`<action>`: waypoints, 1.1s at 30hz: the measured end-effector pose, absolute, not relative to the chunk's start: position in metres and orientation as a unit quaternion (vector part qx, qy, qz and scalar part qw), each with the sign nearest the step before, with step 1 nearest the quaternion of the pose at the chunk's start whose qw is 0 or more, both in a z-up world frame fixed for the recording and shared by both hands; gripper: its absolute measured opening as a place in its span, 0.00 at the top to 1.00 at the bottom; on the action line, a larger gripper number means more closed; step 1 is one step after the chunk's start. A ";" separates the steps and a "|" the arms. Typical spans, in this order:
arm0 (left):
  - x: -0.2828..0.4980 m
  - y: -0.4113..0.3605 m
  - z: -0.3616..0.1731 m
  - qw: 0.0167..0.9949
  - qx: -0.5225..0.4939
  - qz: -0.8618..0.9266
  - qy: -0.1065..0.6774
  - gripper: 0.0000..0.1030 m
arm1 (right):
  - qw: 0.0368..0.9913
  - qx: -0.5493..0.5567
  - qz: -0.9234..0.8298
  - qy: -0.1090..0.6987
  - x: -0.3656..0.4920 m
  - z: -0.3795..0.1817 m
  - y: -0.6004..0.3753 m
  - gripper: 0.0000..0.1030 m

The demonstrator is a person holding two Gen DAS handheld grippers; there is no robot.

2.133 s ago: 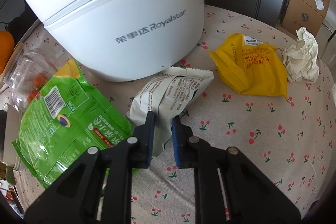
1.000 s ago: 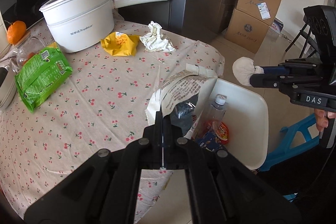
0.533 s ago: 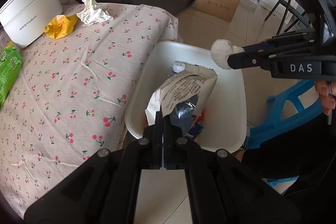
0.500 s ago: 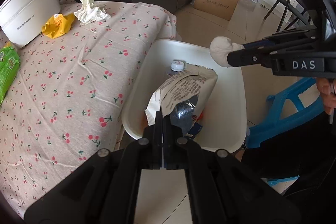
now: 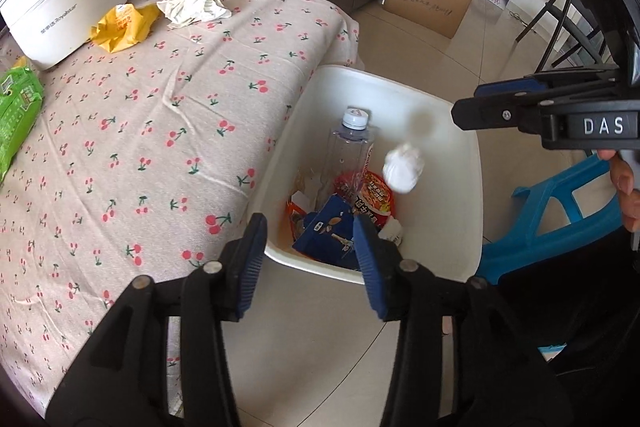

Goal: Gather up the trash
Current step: 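Carry the packet and tissue over the white bin and open both tools, then grasp the large crumpled tissue with the right tool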

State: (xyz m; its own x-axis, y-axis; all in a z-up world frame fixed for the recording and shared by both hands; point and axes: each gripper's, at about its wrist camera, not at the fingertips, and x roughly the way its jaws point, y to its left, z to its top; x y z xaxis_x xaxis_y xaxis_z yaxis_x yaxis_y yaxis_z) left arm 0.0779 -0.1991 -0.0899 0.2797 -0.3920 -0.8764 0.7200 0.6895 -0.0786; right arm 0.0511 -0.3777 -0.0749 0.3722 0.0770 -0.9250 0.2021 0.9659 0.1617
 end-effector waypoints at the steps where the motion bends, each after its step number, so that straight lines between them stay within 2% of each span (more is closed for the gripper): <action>1: 0.080 -0.196 -0.088 0.785 0.165 -0.350 0.484 0.46 | 0.820 0.128 -0.039 0.557 0.052 -0.074 -0.378 0.53; 6: 0.093 -0.177 -0.081 0.805 0.142 -0.312 0.485 0.23 | 0.825 0.137 -0.045 0.546 0.059 -0.068 -0.374 0.36; 8: 0.099 -0.169 -0.078 0.816 0.134 -0.290 0.481 0.18 | 0.827 0.137 -0.049 0.542 0.065 -0.067 -0.371 0.32; 20: 0.149 -0.120 -0.075 0.850 0.054 -0.186 0.489 0.06 | 0.838 0.128 -0.050 0.529 0.107 -0.061 -0.346 0.22; 33: 0.207 -0.104 -0.092 0.867 0.033 -0.120 0.483 0.06 | 0.865 0.083 -0.044 0.493 0.181 -0.065 -0.334 0.20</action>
State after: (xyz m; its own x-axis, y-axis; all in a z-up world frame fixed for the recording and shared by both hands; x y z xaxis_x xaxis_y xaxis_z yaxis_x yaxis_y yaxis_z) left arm 0.2068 -0.1035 -0.0916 0.5045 -0.1754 -0.8454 0.2392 0.9692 -0.0584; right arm 0.1805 -0.3336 -0.0648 0.5096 0.0057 -0.8604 0.1589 0.9822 0.1006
